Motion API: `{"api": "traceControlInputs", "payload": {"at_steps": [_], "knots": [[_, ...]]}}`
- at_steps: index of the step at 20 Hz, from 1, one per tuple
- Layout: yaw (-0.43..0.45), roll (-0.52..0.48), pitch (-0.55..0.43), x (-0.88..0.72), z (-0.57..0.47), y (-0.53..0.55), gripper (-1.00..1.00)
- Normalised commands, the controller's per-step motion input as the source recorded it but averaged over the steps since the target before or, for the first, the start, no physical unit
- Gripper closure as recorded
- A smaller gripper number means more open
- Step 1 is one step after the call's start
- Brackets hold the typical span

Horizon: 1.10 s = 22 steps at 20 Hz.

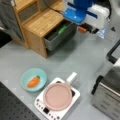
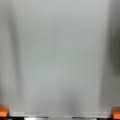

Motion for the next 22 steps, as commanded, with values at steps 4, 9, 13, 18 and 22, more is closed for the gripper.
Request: {"api": "traceControlInputs", "payload": {"at_steps": [4, 9, 13, 18, 22], "knots": [[0.092, -0.053, -0.058, 0.13, -0.09, -0.02, -1.0], [0.067, -0.02, -0.001, 0.31, -0.18, -0.07, -1.0], [0.086, 0.051, 0.088, 0.32, -0.05, -0.16, -1.0], [0.105, 0.059, 0.077, 0.42, -0.01, -0.28, -1.0], [0.078, 0.015, 0.134, 0.58, -0.06, -0.38, -1.0]]}}
